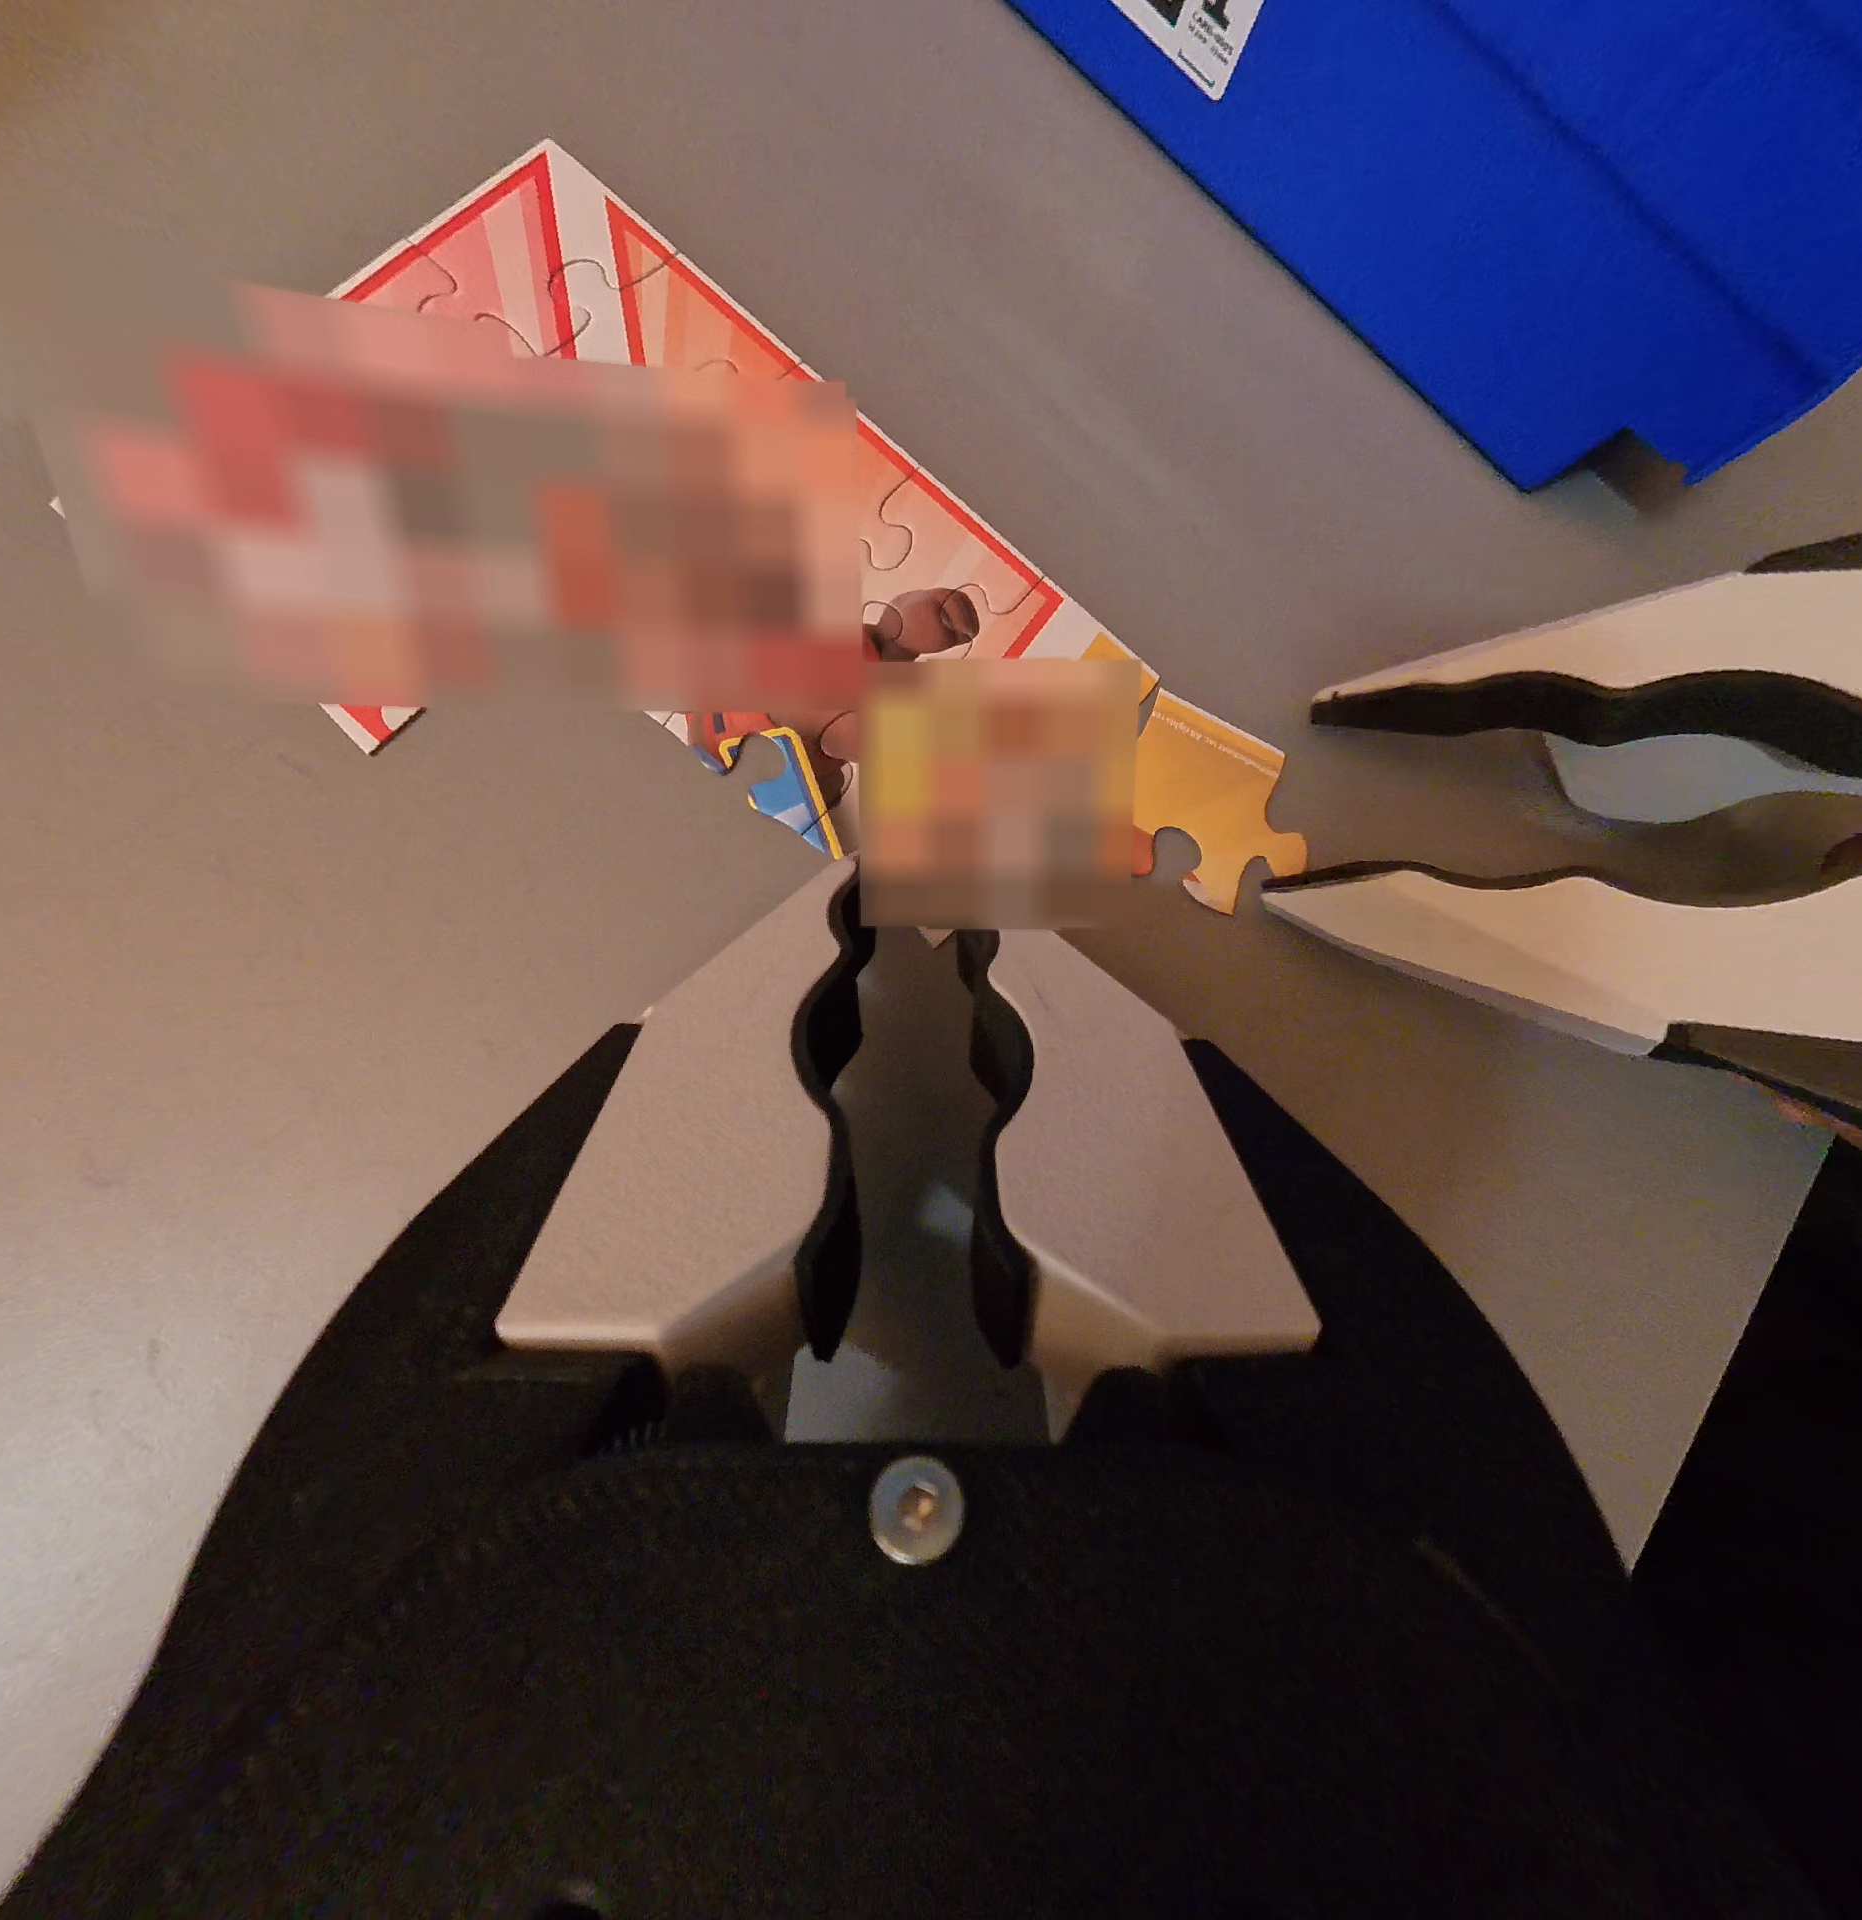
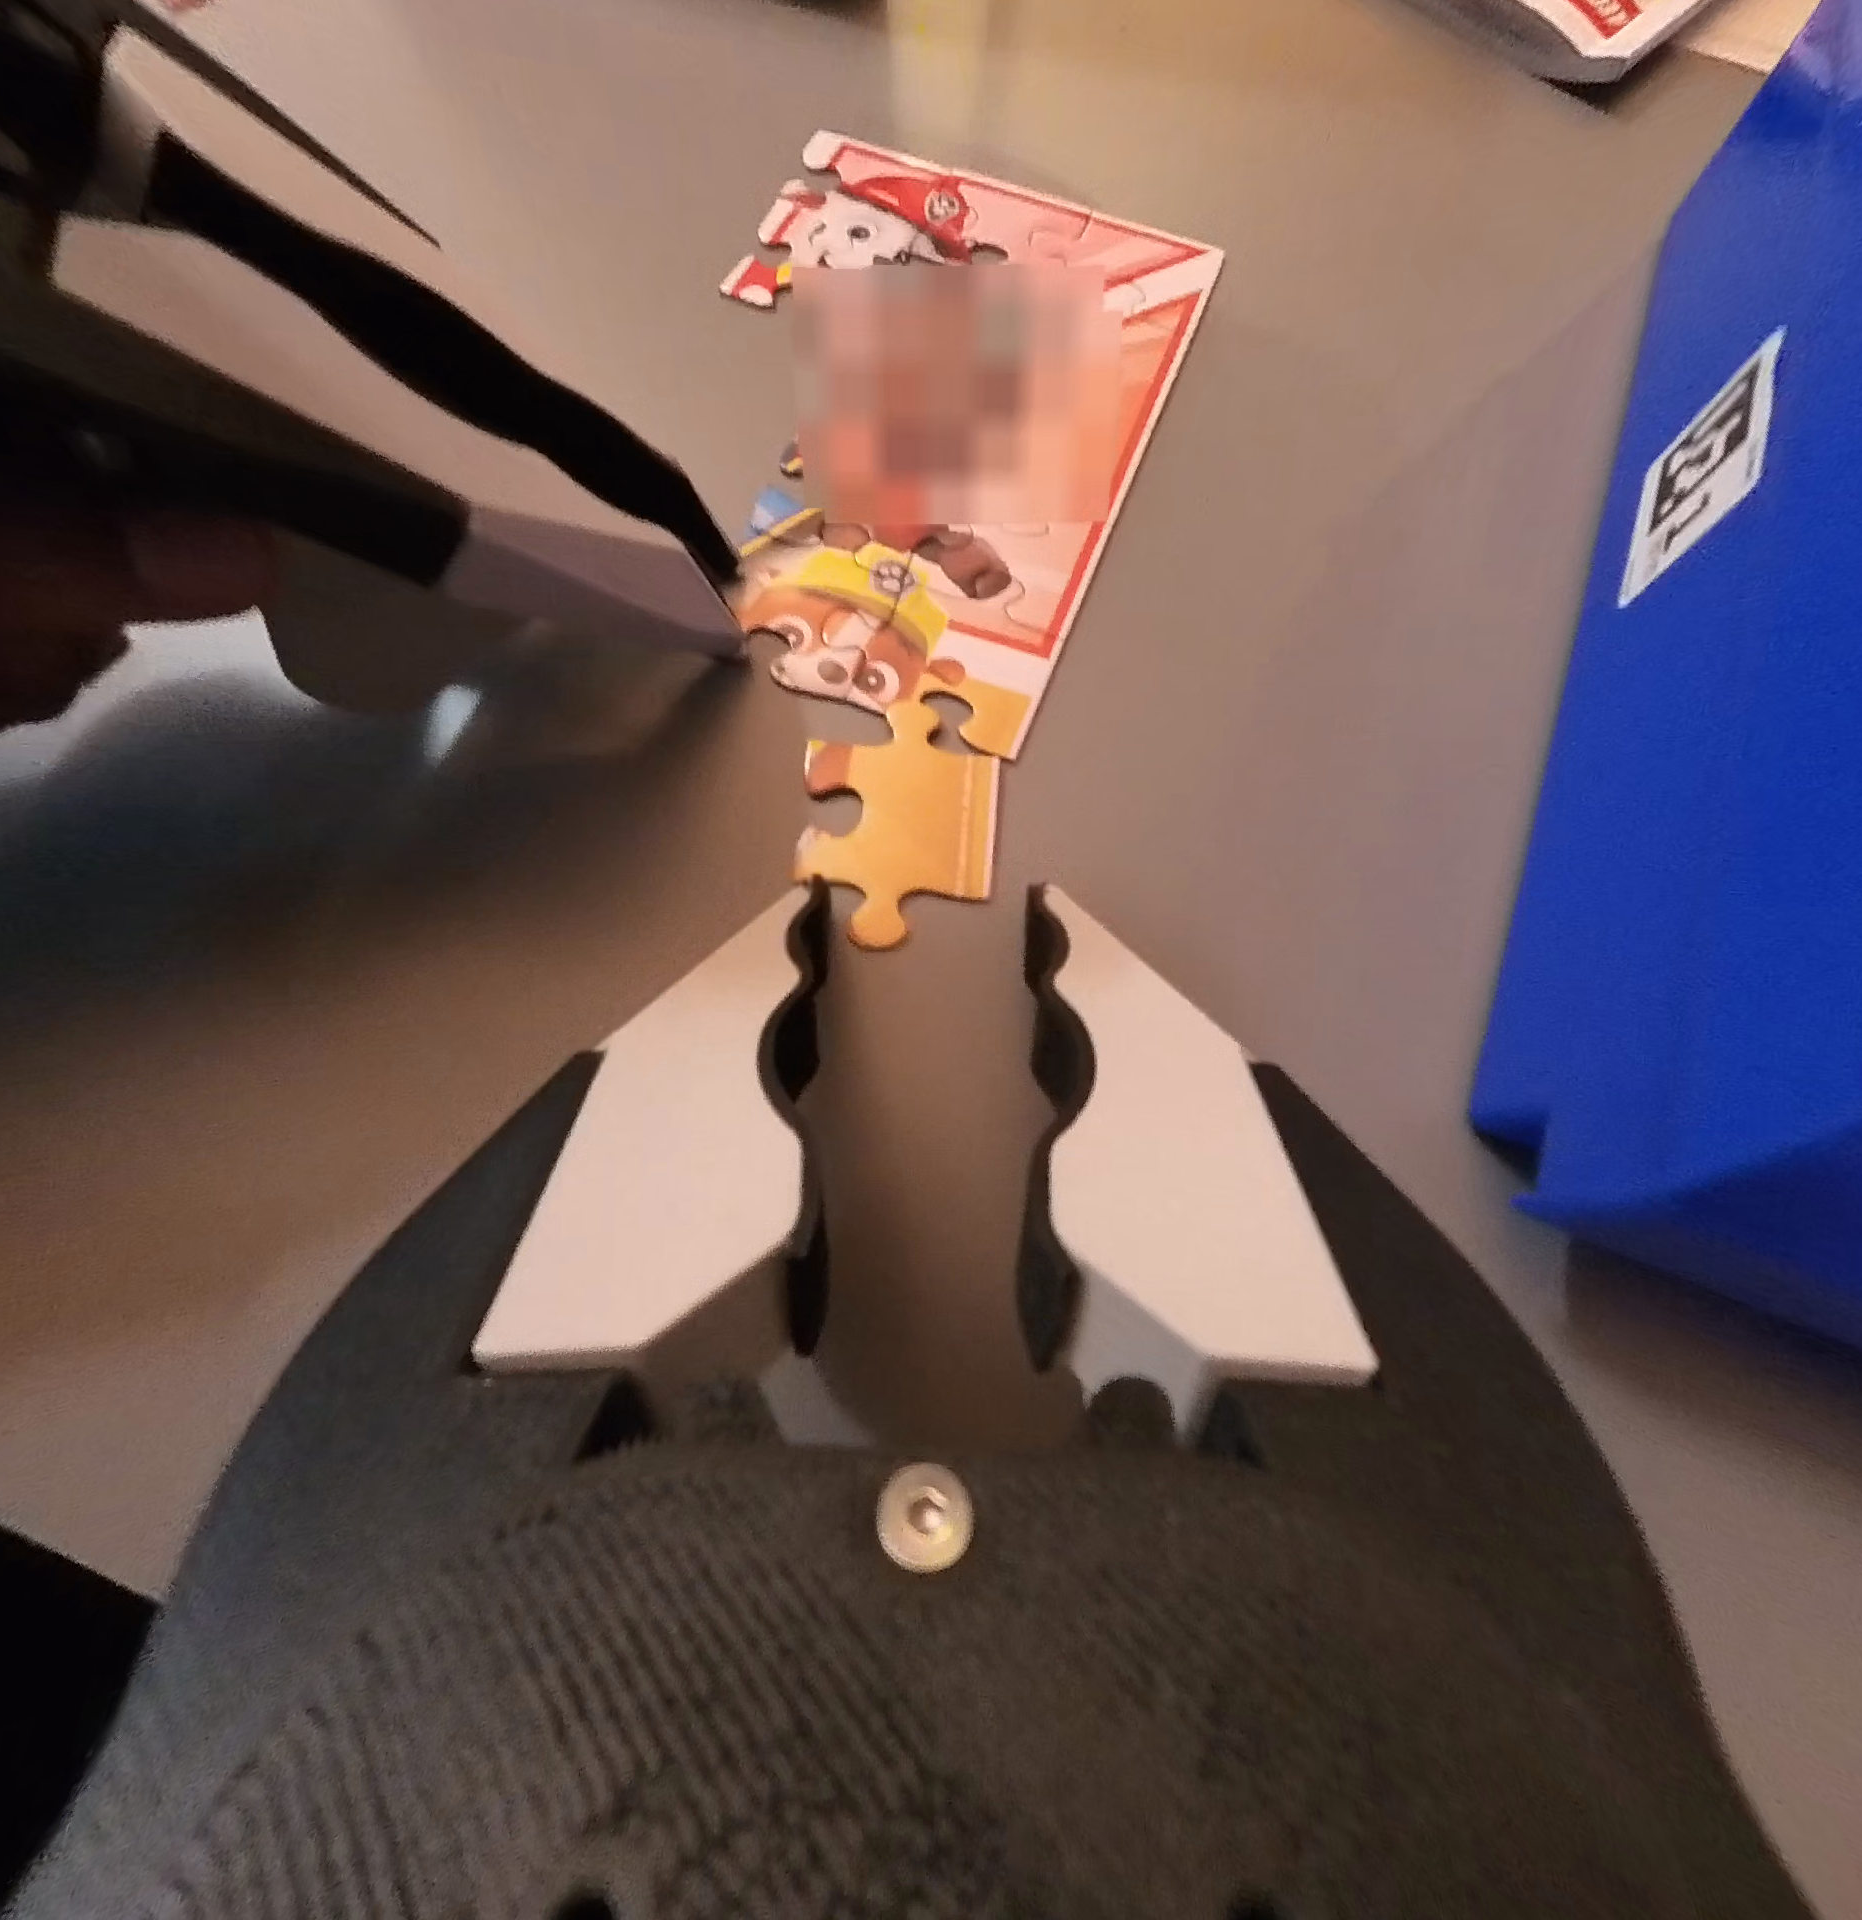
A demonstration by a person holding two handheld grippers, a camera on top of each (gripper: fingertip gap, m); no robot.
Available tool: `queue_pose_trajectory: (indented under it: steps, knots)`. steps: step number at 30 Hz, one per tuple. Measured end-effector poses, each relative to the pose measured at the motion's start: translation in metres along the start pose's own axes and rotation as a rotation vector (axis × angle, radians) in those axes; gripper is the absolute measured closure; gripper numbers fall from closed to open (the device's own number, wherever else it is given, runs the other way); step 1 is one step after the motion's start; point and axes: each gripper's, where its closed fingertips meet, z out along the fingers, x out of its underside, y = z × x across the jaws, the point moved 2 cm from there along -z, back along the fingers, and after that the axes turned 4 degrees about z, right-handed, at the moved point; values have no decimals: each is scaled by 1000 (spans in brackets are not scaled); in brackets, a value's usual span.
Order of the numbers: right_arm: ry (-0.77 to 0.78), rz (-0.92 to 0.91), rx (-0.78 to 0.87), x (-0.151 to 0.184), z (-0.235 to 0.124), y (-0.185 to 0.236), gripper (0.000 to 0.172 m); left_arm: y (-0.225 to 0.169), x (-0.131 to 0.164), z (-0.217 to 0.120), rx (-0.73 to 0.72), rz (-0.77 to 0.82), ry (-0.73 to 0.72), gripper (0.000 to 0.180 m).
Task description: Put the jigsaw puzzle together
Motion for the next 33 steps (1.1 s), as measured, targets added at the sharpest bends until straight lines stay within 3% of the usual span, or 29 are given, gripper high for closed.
queue_pose_trajectory:
  steps: [8,12,30,33]
  knots:
    - [20,11,-28,1,3,1,143,0,0,0,1,-6,-8,170]
    - [22,-4,-43,1,4,6,167,0,0,0,1,-4,-6,170]
    - [-23,125,0,-10,2,6,167,0,0,0,11,-4,-16,170]
    - [-59,64,6,-19,1,6,155,1,0,0,18,-10,-20,170]
